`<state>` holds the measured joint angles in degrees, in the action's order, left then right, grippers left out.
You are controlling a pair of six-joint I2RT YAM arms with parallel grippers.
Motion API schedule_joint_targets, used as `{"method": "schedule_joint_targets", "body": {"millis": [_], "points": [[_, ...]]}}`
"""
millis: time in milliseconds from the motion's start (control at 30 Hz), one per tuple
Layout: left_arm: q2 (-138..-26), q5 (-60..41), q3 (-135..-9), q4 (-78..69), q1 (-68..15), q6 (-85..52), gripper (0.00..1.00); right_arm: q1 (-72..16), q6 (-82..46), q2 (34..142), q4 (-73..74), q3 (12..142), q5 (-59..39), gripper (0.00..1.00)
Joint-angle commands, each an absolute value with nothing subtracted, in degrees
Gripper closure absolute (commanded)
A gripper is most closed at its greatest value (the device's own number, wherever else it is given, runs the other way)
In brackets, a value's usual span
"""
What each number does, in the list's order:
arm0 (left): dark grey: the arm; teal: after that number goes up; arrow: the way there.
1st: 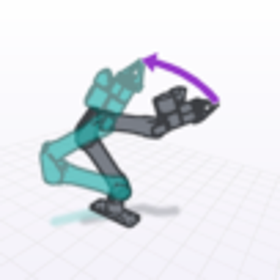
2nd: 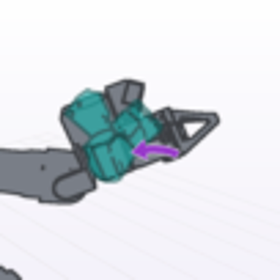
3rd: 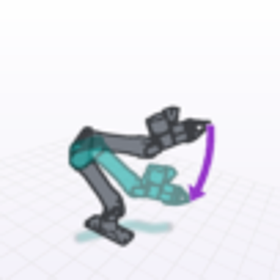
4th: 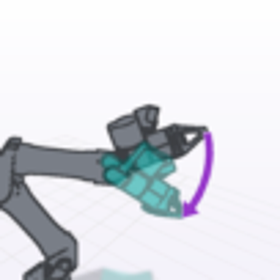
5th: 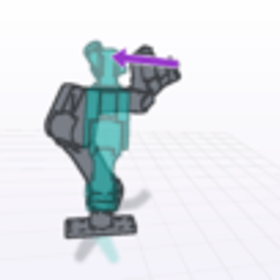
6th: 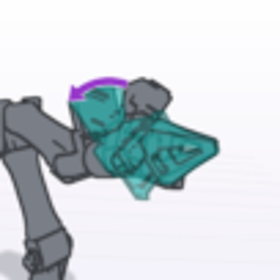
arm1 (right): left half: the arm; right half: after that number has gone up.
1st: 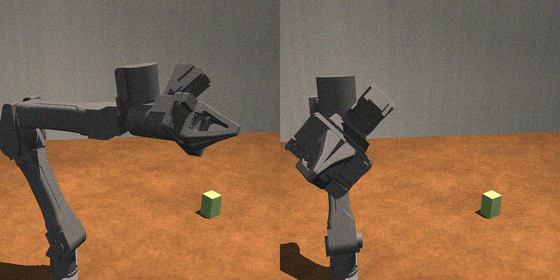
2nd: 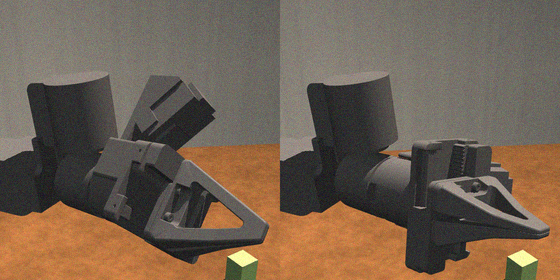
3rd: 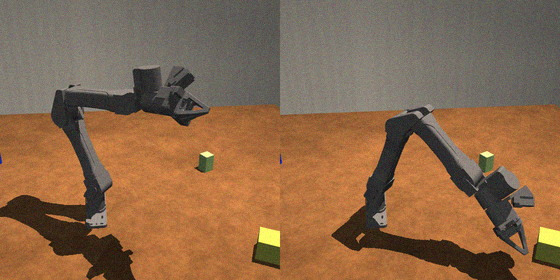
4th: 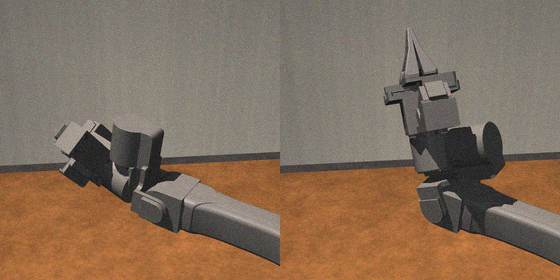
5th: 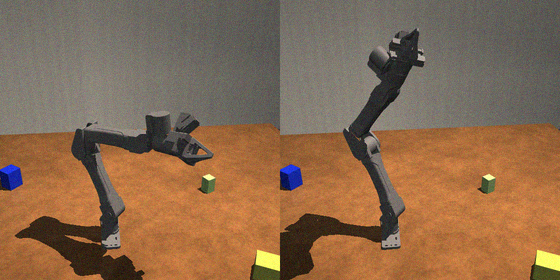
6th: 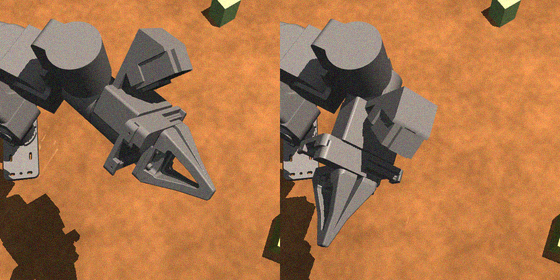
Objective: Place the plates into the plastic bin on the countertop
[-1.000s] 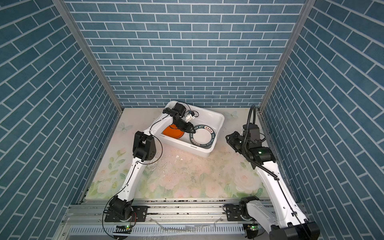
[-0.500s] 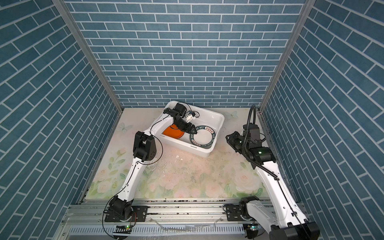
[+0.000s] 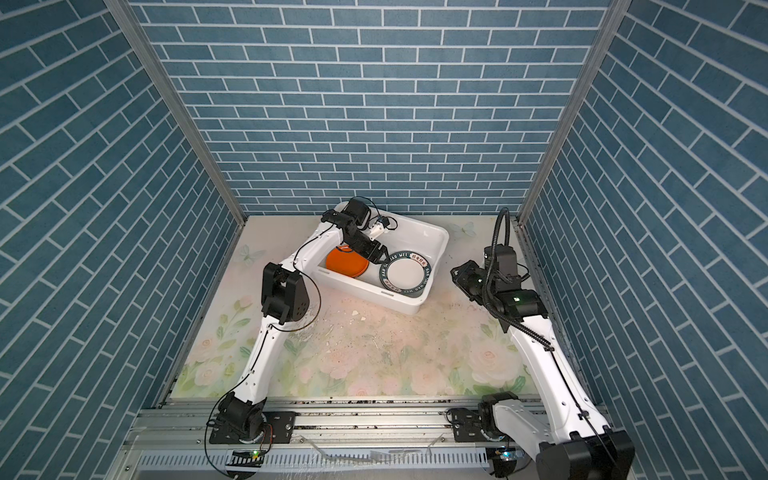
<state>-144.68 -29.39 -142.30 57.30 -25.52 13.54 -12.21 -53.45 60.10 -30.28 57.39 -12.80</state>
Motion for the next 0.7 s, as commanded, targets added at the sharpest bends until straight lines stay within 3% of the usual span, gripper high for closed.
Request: {"method": "schedule_joint_targets", "body": {"millis": [0, 133, 267, 367, 533, 667], "points": [[-138.01, -25.17, -142.34, 58.59, -25.34, 18.73, 0.15, -11.43, -50.54, 61.9, -28.0, 59.67, -10.73, 0.61], [-133.71, -19.74, -142.56, 57.86, -24.76, 21.62, 0.12, -10.82, -49.13, 63.58, -25.17, 60.56, -5.86, 0.5], [-128.72, -14.22, -142.13, 56.51, -22.79, 22.08, 0.01, -10.01, -43.15, 65.22, -20.69, 61.12, -0.39, 0.2], [-124.39, -10.67, -140.35, 55.43, -20.75, 21.91, 0.0, -9.37, -37.2, 67.3, -18.01, 61.69, 0.7, 0.01], [-116.77, -6.77, -133.56, 53.26, -15.21, 19.11, 0.01, -8.42, -30.78, 69.21, -11.47, 58.92, 3.98, 0.01], [-109.54, -9.46, -124.31, 49.2, -6.94, 12.89, 0.0, -7.09, -27.45, 68.04, -4.15, 54.0, 5.71, 0.01]]}}
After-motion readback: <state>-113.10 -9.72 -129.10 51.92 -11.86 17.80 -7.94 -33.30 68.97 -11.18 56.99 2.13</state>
